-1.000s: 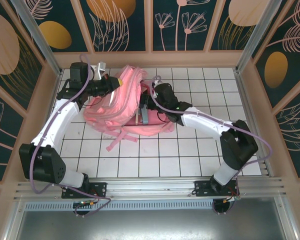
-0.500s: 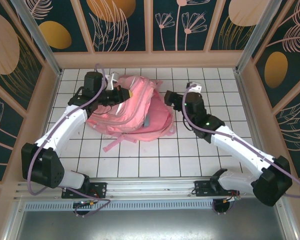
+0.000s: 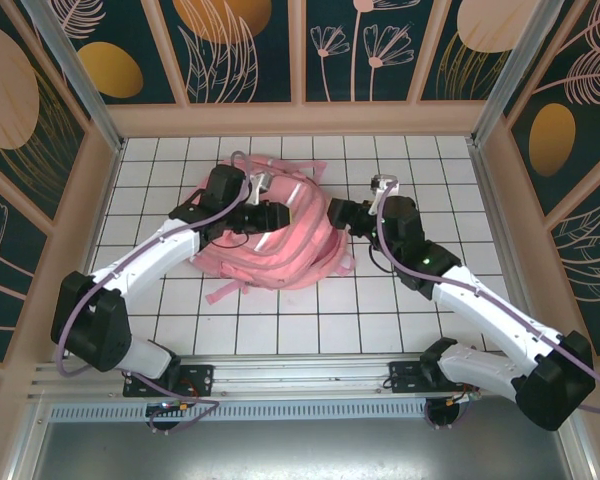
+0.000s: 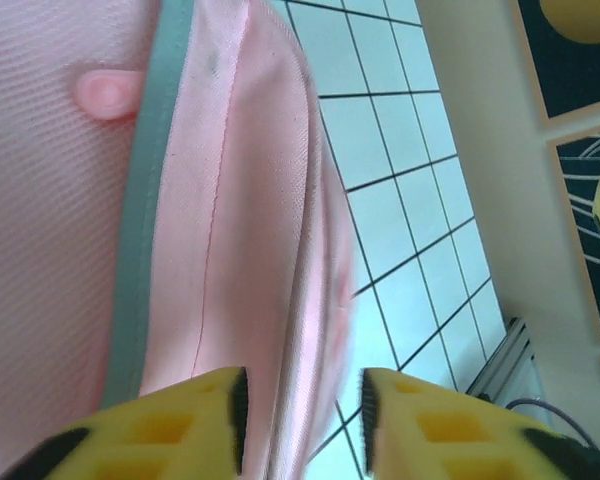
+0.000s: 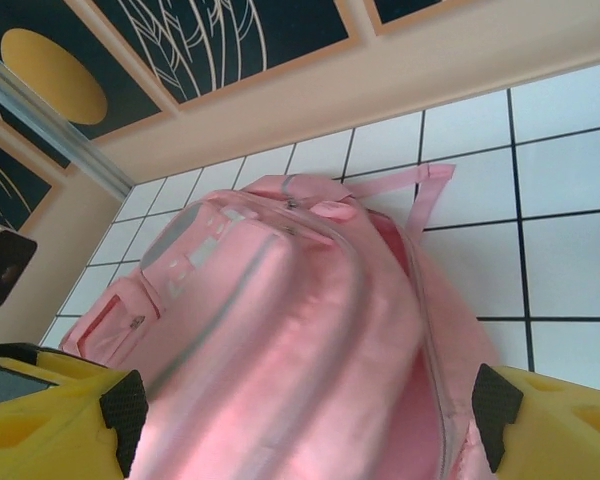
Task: Pack the student bag
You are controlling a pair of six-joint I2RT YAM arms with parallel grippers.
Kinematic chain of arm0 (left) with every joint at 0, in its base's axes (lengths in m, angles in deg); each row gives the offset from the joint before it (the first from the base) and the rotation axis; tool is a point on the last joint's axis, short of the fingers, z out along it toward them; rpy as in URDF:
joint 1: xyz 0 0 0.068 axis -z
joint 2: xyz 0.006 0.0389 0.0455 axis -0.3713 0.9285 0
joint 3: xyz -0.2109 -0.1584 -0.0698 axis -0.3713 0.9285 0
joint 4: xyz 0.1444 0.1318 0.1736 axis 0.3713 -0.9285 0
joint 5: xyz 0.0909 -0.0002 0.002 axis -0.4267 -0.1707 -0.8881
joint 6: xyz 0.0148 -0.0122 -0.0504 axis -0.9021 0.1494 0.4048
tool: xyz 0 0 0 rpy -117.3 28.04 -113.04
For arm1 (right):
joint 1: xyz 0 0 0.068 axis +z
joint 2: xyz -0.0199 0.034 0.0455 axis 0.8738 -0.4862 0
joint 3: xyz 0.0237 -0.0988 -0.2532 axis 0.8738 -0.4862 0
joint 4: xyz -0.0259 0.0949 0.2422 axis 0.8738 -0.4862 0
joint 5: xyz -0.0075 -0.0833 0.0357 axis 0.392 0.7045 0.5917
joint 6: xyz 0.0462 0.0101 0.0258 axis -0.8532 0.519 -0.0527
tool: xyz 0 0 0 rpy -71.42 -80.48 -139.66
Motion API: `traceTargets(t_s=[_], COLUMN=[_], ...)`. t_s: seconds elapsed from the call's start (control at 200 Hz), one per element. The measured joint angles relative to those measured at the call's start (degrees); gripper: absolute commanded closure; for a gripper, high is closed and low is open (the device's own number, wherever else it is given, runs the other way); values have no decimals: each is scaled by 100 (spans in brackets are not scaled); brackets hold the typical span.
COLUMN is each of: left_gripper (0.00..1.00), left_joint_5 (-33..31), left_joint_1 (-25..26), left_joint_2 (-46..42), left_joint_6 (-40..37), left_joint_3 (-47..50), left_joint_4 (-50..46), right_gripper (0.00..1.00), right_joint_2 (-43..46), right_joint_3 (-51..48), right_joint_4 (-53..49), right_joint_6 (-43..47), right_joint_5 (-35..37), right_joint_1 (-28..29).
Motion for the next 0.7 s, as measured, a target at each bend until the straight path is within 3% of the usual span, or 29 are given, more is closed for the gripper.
traceTargets(t_s=[0.135, 0.34, 0.445, 0.5, 0.701], left_gripper=[38, 34, 35, 42, 53], left_joint_5=[-645, -1526, -1996, -2275, -2900], left_joint_1=[-61, -870, -1246, -1335, -1956], left_joint_2=[-529, -2271, -2962, -3158, -3099], left_joint_6=[50, 664, 1108, 1379, 2166], left_joint_3=[101, 949, 1698, 2039, 2846], left_joint_4=[-184, -205, -319, -479, -831], right_gripper=[15, 20, 22, 23, 30], right_joint_2=[-297, -1217, -1578, -1694, -2061], right_joint_3=[9, 168, 190, 190, 203], right_joint_4=[-109, -374, -393, -396, -317], right_joint_6=[-48, -256, -365, -407, -579], right_joint_5=[-352, -1331, -1698, -1834, -2192], right_joint_1=[-286, -1091, -1303, -1386, -1707])
